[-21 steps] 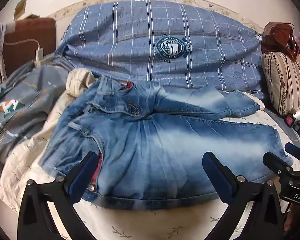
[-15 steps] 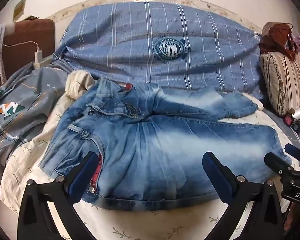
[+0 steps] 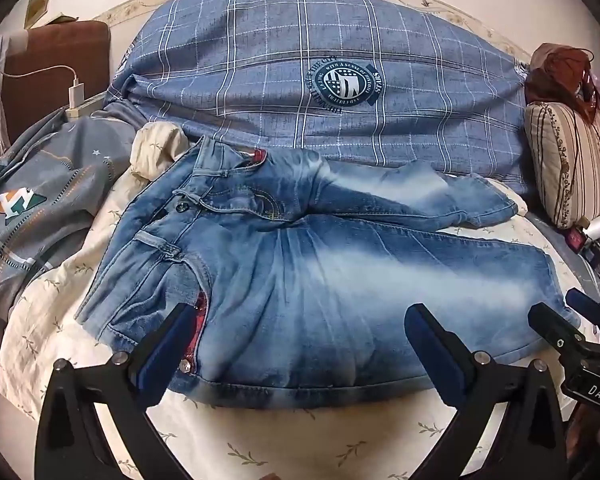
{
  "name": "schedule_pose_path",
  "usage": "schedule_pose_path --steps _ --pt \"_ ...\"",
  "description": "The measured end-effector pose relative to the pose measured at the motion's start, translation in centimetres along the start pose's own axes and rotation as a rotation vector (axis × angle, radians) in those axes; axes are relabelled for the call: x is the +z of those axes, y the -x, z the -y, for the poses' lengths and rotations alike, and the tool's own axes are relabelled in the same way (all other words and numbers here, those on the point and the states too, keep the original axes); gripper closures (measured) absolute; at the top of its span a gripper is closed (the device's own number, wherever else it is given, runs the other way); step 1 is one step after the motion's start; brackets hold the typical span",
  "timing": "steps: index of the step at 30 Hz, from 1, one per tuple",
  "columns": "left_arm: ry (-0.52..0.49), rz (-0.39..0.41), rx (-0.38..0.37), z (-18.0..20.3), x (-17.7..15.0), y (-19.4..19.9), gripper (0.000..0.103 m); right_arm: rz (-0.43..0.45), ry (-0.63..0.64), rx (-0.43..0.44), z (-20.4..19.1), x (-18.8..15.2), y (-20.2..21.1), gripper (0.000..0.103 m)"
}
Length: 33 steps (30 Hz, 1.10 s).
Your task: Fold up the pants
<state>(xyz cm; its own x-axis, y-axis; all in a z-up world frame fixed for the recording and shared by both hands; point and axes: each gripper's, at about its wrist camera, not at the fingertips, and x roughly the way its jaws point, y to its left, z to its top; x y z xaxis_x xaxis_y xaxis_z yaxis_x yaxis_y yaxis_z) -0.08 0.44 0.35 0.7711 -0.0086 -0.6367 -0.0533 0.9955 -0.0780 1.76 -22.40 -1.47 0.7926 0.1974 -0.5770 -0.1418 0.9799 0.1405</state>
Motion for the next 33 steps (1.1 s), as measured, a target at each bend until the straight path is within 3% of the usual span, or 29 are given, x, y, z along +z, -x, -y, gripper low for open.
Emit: schedule_pose_path --steps 11,33 --pt "0.038 -0.047 0.009 -0.7 -0.1 -0.5 0.0 -0.009 -0.009 0.002 0.1 0.0 -0.2 0.0" --pt "0.056 -0.05 0.002 -1.0 -0.2 -0.5 0.0 -0.012 -0.017 0.005 0.2 -0.1 -0.2 0.0"
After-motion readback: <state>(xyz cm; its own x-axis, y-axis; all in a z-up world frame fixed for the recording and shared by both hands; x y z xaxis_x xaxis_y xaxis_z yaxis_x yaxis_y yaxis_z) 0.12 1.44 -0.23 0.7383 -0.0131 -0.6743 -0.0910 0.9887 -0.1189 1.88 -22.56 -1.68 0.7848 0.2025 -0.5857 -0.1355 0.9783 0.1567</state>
